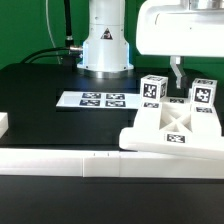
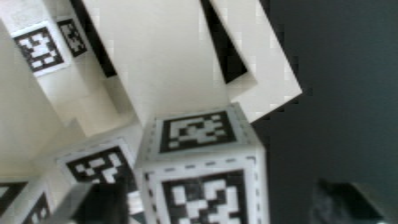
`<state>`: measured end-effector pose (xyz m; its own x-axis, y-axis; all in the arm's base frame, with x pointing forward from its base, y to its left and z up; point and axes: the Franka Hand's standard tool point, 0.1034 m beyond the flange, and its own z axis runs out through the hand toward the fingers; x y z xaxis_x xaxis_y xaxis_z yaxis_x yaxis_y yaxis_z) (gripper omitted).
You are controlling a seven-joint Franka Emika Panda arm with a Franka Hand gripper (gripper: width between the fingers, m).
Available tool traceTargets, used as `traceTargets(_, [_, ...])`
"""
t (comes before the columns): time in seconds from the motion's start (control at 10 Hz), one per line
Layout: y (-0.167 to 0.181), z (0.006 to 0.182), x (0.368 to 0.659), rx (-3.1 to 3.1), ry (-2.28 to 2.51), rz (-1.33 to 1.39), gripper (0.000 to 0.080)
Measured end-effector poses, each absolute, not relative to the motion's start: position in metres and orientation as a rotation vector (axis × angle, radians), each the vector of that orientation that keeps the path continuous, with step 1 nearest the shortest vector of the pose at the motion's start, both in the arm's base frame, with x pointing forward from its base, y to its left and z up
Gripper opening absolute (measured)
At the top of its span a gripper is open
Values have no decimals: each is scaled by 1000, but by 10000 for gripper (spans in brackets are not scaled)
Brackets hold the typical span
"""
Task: Assemble chair
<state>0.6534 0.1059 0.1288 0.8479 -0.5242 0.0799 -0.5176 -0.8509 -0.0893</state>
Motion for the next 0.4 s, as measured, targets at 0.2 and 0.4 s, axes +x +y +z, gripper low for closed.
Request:
traceTargets(0.2, [106, 133, 653, -2954, 834, -157, 638])
traceTargets(0.4, [106, 132, 653, -2956, 834, -155, 647])
